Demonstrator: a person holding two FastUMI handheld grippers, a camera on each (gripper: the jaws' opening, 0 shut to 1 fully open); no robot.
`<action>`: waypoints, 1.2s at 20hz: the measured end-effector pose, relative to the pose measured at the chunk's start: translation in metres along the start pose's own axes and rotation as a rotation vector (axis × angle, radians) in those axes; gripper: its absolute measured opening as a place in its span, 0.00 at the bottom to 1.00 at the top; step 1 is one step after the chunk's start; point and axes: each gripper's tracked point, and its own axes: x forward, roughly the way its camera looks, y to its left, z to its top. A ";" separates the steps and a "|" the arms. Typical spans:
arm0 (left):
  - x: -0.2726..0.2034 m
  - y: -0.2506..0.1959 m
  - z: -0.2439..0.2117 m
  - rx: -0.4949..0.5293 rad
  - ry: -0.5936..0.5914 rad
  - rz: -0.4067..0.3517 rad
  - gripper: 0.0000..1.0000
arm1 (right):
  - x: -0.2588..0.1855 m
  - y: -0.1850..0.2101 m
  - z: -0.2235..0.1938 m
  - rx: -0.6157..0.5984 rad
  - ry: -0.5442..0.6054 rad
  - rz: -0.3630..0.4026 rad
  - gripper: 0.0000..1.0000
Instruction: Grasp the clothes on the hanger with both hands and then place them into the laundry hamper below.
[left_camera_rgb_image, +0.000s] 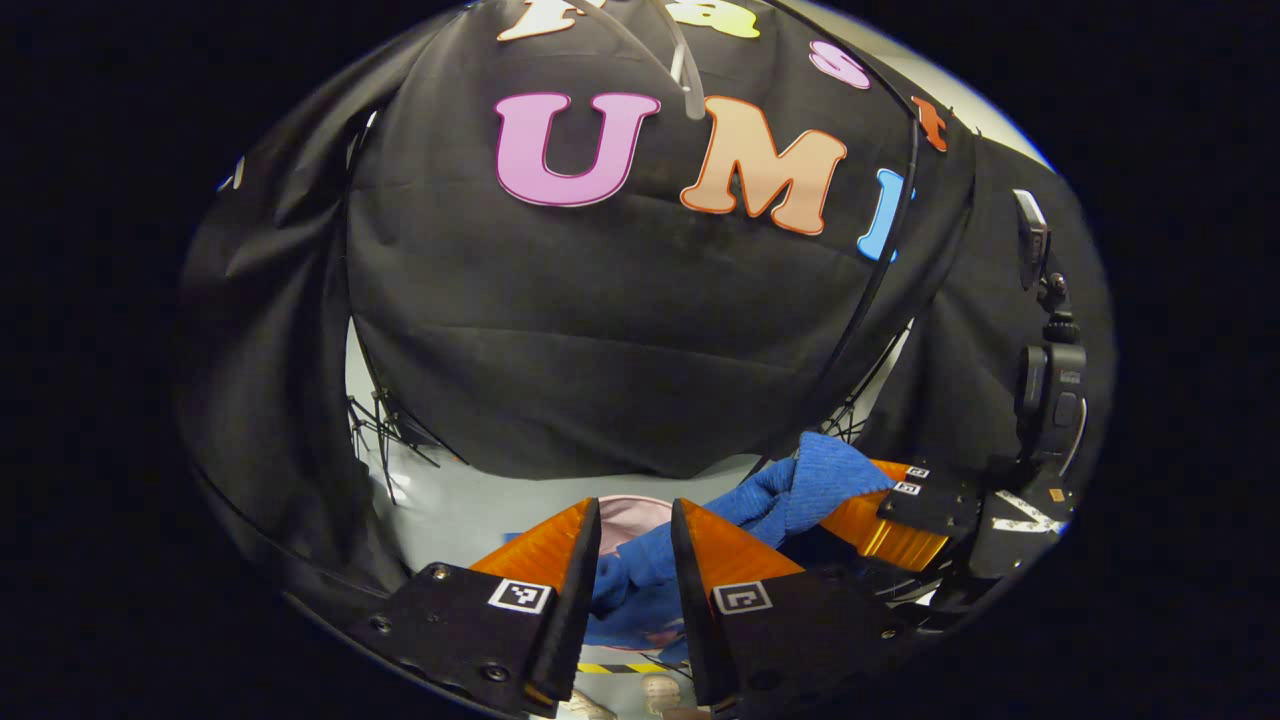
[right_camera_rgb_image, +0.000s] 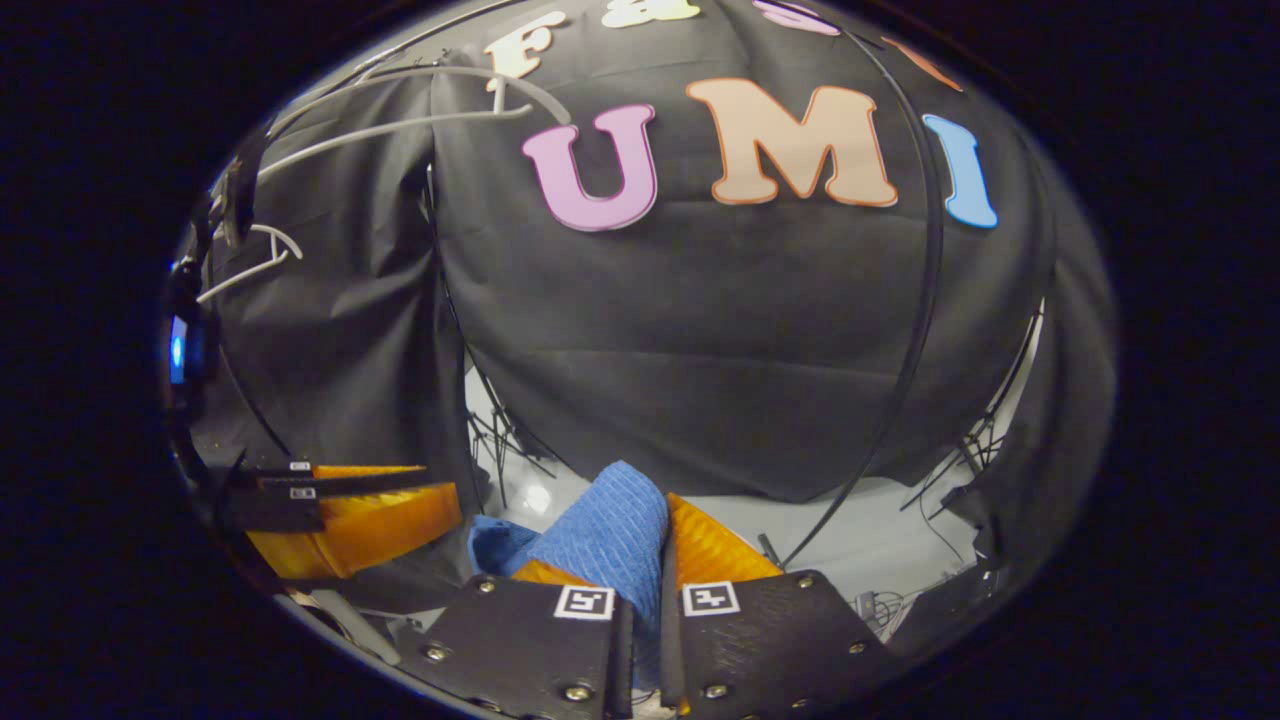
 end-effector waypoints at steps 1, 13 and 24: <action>0.002 0.001 -0.003 0.002 0.008 0.001 0.45 | 0.006 0.001 -0.012 -0.011 0.033 -0.002 0.11; 0.007 0.013 -0.016 -0.014 0.036 0.013 0.45 | 0.025 0.014 -0.042 0.004 0.119 0.032 0.12; -0.028 -0.002 0.069 0.005 -0.181 0.006 0.45 | -0.028 0.026 0.091 -0.005 -0.201 0.029 0.11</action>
